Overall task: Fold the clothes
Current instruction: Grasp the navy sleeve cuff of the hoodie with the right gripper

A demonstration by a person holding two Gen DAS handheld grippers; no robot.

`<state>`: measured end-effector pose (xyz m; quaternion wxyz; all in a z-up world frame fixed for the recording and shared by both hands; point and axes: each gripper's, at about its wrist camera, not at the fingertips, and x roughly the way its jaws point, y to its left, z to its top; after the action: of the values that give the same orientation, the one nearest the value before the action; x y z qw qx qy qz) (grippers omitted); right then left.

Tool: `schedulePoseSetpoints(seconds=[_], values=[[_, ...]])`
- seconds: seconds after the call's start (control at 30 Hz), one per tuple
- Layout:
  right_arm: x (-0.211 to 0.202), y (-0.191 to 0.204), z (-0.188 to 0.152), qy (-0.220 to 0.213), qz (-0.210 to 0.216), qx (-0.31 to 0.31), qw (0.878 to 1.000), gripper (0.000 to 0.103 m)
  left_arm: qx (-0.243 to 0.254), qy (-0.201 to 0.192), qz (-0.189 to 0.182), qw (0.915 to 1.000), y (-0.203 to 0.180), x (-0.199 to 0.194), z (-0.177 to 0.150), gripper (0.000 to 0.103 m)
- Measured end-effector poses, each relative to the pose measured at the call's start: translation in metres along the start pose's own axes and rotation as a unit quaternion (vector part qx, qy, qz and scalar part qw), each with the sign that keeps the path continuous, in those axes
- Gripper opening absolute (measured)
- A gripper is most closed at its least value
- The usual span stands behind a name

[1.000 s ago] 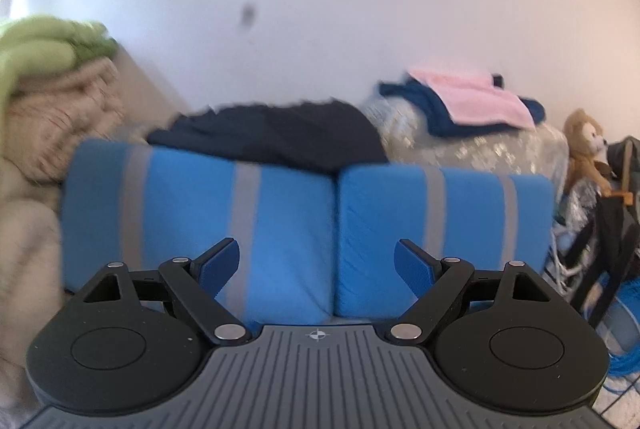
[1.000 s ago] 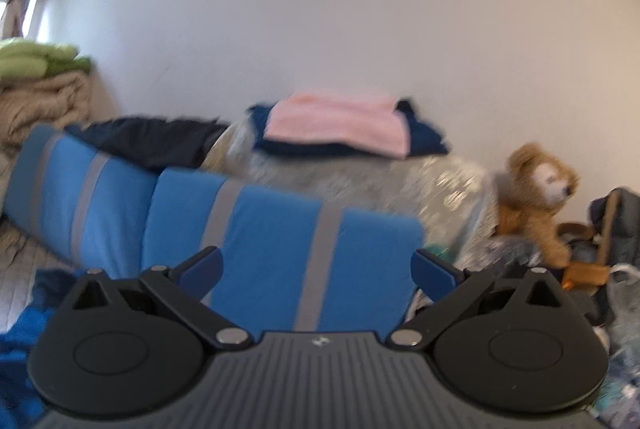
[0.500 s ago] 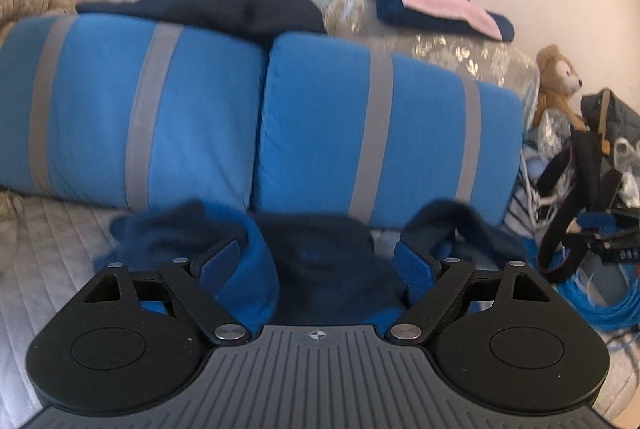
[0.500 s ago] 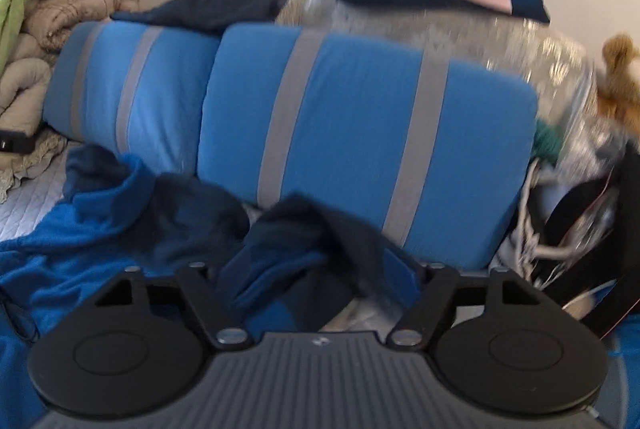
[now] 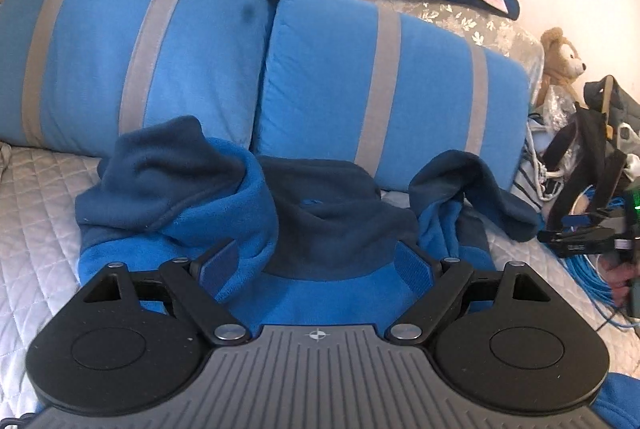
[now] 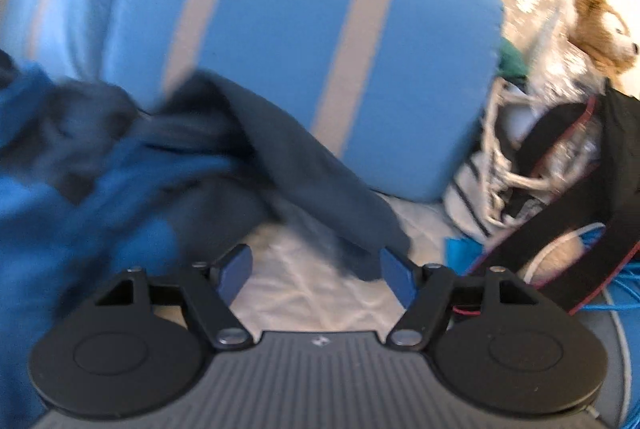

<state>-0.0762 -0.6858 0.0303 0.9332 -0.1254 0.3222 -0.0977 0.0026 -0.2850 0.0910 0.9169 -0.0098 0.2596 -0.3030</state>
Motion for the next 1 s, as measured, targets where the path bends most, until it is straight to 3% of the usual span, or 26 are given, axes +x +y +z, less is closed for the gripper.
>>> schedulePoseSetpoints(seconds=[0.17,0.33,0.37,0.43,0.47,0.5,0.6,0.7,1.0], values=[[0.038,-0.010,-0.008,0.007,-0.053,-0.022,0.998,0.080,0.001,0.008,-0.007,0.9999,-0.001,0.006,-0.002,0.086],[0.069,-0.005,-0.003,0.014,-0.090,-0.087,0.992,0.077,0.002,0.011,-0.002,0.9999,-0.002,0.009,-0.003,0.086],[0.074,-0.004,-0.003,0.019,-0.097,-0.100,0.990,0.069,0.003,0.012,-0.002,0.9999,-0.002,0.010,-0.003,0.086],[0.083,0.000,-0.001,0.040,-0.104,-0.127,0.986,0.027,0.004,0.014,-0.002,0.9999,-0.003,0.011,-0.004,0.086],[0.082,0.002,0.000,0.049,-0.102,-0.139,0.984,0.020,0.005,0.014,-0.003,0.9999,-0.003,0.011,-0.004,0.086],[0.080,0.005,0.002,0.056,-0.096,-0.151,0.982,0.015,0.005,0.015,-0.003,0.9999,-0.003,0.012,-0.004,0.086],[0.064,0.015,0.009,0.070,-0.078,-0.183,0.978,0.013,0.007,0.016,-0.004,0.9998,-0.003,0.012,-0.004,0.086],[0.034,0.022,0.024,0.075,-0.041,-0.176,0.981,0.010,0.006,0.014,-0.004,0.9999,-0.003,0.011,-0.004,0.086],[-0.058,0.090,0.081,0.030,0.087,-0.170,0.981,0.005,0.003,0.011,0.002,0.9999,-0.001,0.009,-0.003,0.086]])
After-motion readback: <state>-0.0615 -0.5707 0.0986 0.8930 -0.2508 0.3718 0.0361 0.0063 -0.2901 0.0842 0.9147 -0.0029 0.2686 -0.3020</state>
